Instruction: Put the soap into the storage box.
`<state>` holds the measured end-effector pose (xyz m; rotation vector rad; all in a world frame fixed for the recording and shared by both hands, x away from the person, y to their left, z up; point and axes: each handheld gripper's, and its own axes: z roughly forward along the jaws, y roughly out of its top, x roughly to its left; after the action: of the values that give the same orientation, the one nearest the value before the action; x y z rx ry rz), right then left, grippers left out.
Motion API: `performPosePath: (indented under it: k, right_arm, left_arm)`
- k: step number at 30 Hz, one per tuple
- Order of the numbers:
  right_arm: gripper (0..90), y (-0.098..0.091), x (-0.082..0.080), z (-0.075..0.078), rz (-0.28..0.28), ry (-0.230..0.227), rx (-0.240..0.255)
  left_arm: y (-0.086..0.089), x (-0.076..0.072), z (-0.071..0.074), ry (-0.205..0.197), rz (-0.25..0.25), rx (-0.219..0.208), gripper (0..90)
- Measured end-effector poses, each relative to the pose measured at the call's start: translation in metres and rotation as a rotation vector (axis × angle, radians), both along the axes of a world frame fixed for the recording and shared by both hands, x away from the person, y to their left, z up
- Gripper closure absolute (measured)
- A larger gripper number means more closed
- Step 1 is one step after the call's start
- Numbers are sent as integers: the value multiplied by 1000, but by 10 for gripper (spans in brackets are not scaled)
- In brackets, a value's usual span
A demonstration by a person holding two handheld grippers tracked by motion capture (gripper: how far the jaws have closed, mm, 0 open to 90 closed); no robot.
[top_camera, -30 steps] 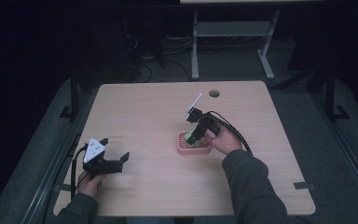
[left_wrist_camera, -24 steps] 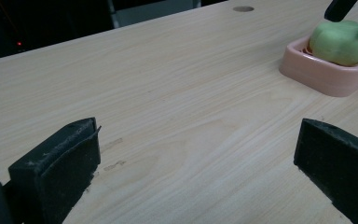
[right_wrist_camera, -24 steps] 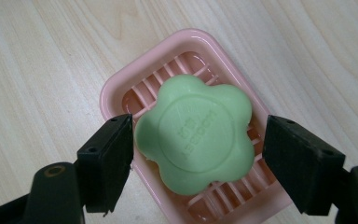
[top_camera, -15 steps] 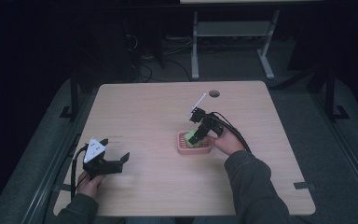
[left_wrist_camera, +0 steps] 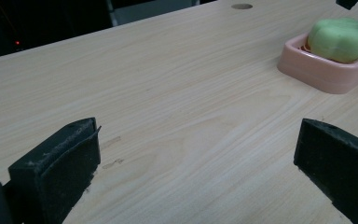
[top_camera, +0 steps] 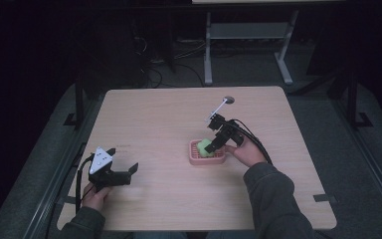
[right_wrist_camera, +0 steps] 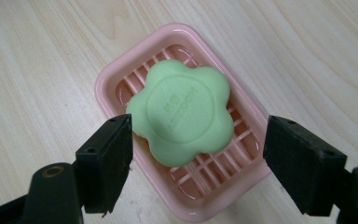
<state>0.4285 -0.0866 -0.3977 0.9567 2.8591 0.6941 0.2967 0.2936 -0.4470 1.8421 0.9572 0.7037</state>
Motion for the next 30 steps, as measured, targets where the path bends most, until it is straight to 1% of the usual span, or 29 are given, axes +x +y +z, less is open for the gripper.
performPosePath:
  k: [13, 27, 30]
  right_arm:
    - [238, -12, -5, 7, -9, -13, 7]
    - [239, -23, -9, 9, -27, -10, 11]
    - [238, -24, -10, 10, -23, -9, 9]
  left_arm:
    - [0, 0, 0, 2, -2, 7, 0]
    - [0, 0, 0, 4, -6, 11, 0]
    - [0, 0, 0, 5, -5, 11, 0]
